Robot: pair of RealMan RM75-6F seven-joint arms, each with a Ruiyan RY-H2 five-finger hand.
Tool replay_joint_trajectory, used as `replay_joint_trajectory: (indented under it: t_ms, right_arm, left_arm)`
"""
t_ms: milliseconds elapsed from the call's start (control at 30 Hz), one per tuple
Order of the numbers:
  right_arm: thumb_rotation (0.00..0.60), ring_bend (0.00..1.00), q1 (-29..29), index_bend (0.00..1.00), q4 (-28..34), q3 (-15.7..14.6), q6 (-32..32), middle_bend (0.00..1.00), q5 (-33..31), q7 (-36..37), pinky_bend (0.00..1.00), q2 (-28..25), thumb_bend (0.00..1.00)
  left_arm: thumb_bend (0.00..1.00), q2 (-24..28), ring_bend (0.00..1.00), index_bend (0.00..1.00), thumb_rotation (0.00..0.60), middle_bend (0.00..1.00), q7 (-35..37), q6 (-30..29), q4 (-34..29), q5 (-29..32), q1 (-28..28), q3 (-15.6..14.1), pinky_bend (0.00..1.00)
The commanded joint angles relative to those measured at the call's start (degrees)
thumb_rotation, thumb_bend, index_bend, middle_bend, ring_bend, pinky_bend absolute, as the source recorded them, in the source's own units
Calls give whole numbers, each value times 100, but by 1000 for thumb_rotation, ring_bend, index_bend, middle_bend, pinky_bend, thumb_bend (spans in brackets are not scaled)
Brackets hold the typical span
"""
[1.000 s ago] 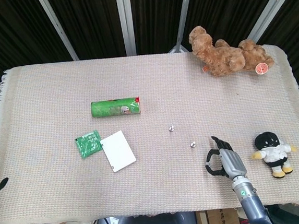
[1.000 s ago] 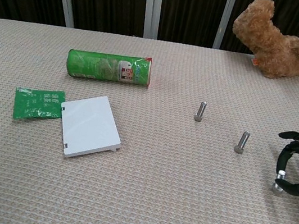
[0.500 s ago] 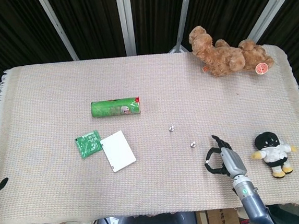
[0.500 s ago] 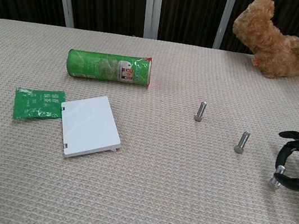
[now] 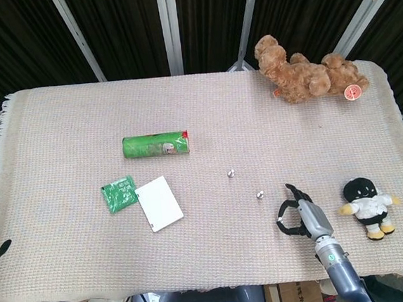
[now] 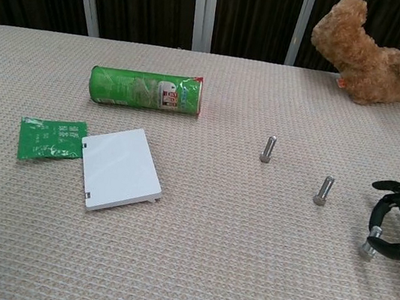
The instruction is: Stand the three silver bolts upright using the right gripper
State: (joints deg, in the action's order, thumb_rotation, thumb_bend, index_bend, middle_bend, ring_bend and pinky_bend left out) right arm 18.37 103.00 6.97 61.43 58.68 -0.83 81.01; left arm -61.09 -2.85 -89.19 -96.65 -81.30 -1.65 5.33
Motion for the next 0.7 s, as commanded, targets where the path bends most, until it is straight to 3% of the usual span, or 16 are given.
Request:
replay_joint_trajectory:
  t_ms: [33,700]
  right_arm:
    - [600,0,9,613,2,-10,-18,0,-13,-21,0,-14,366]
    - [600,0,76,582,43,-69,-190,0,-80,-45,0,-158,366]
  left_arm:
    - [237,0,0,62,600,22,1,0,1,3,1,1,144]
    - [238,-8,0,63,600,21,-25,11,-4,16,-6,6,144]
